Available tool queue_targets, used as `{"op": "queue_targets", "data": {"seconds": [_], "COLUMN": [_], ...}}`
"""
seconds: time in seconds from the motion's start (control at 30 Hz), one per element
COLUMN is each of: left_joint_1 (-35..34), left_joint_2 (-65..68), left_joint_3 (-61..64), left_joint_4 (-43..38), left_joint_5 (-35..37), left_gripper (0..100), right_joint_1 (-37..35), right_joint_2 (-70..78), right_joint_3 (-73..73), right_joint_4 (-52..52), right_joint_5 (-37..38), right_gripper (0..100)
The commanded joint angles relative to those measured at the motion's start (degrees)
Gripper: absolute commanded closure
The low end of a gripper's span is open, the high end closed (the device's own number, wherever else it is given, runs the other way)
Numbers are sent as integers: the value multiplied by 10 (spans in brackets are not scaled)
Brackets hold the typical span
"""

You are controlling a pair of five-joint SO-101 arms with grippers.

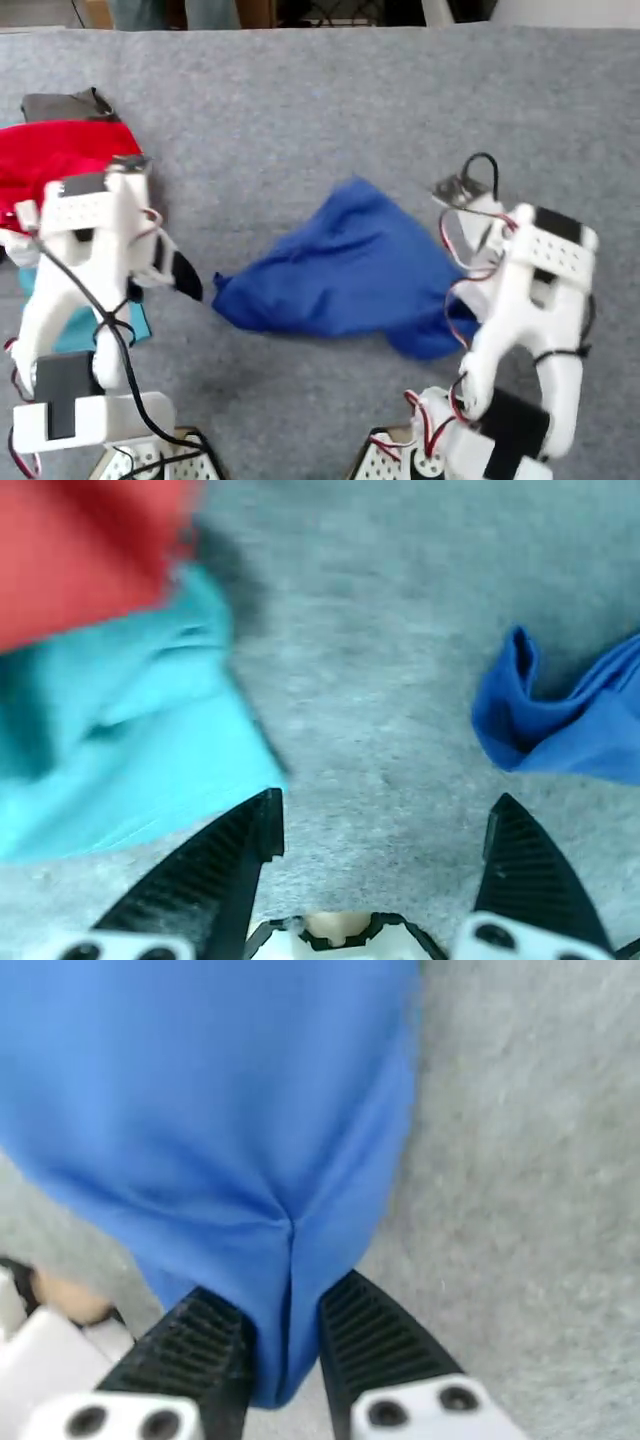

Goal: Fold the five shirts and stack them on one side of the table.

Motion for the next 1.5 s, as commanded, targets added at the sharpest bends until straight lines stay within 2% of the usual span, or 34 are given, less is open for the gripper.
{"op": "queue_targets", "data": {"seconds": [0.0, 0.13, 0.2, 0.33, 0.5, 0.63, 0.77, 0.87, 1.03, 1.17, 1.23, 1.3, 1.47], "left_joint_1": [34, -2, -37, -108, -145, -168, -208, -234, -262, -273, -270, -270, -270], "left_joint_2": [-22, -22, -29, -88, -193, -280, -340, -359, -353, -345, -341, -339, -331], "left_joint_3": [11, 9, 10, 29, 91, 143, 167, 175, 174, 174, 170, 170, 169], "left_joint_4": [-14, -12, -11, -12, -14, -16, -16, -16, -40, -49, -49, -61, -69], "left_joint_5": [-4, -7, -9, -11, -47, -49, -49, -49, -49, -64, -95, -90, -86], "left_gripper": [667, 667, 667, 667, 667, 666, 664, 664, 664, 663, 663, 663, 663], "right_joint_1": [54, 74, 56, -4, -76, -150, -183, -126, 55, 160, 172, 167, 79], "right_joint_2": [-56, -119, -151, -183, -158, -99, -26, 37, 114, 77, 32, -11, -76], "right_joint_3": [6, -14, -44, -124, -242, -297, -328, -319, -313, -292, -285, -285, -271], "right_joint_4": [4, 19, 53, 100, 105, 106, 140, 165, 202, 207, 207, 207, 207], "right_joint_5": [61, 94, 105, 73, -55, -145, -164, -112, 49, 192, 218, 217, 160], "right_gripper": [898, 618, 567, 650, 813, 946, 950, 880, 740, 702, 690, 668, 641]}}
